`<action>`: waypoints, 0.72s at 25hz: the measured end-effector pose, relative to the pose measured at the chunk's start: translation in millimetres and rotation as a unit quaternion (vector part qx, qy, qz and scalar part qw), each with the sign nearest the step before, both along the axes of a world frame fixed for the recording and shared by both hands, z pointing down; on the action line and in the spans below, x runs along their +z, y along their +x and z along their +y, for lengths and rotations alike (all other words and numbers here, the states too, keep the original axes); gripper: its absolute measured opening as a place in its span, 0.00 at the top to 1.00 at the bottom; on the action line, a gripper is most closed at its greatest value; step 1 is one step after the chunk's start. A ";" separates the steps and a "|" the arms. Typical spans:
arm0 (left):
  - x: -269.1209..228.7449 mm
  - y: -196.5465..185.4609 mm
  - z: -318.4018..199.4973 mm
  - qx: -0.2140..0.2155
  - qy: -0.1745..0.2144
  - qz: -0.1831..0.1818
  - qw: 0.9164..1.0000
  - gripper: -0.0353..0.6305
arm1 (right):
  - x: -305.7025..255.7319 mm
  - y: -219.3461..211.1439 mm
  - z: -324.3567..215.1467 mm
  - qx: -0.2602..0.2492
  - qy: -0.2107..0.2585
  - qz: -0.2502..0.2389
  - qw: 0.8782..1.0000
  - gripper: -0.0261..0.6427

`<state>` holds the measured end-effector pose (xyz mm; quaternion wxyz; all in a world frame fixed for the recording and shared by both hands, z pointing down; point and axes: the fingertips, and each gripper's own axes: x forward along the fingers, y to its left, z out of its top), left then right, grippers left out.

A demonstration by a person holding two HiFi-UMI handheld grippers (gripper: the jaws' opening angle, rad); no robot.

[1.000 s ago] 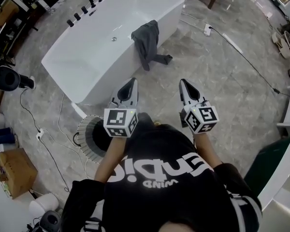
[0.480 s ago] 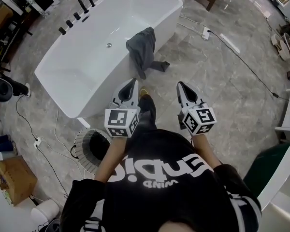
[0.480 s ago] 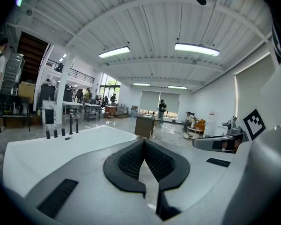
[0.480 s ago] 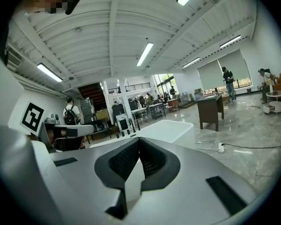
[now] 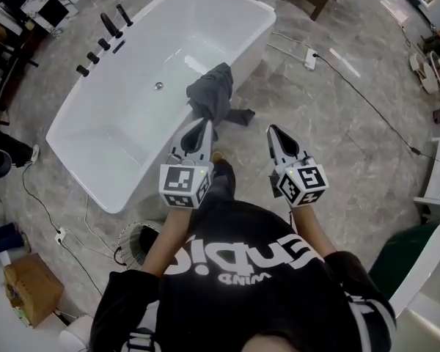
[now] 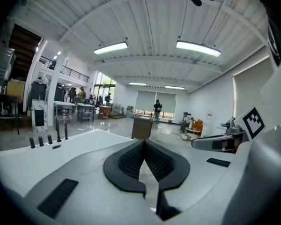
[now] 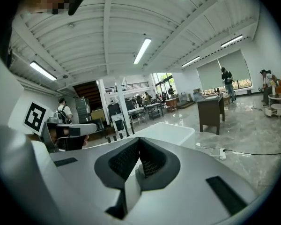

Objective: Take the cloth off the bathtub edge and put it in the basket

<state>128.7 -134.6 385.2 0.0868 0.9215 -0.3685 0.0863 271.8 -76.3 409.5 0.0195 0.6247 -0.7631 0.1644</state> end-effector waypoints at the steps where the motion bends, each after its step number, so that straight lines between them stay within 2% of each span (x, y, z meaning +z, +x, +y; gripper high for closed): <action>1: -0.8 3.5 -14.2 0.002 -0.001 -0.001 1.000 0.93 | -1.0 3.6 -13.9 0.002 -0.001 0.000 1.000 0.94; 11: -7.8 26.7 -136.6 0.013 0.003 -0.009 1.000 0.93 | -9.5 22.7 -137.8 0.006 -0.001 0.000 1.000 0.94; 18: -12.1 36.3 -184.1 0.010 0.004 -0.013 1.000 0.93 | -13.0 28.8 -183.7 0.002 -0.004 0.002 1.000 0.94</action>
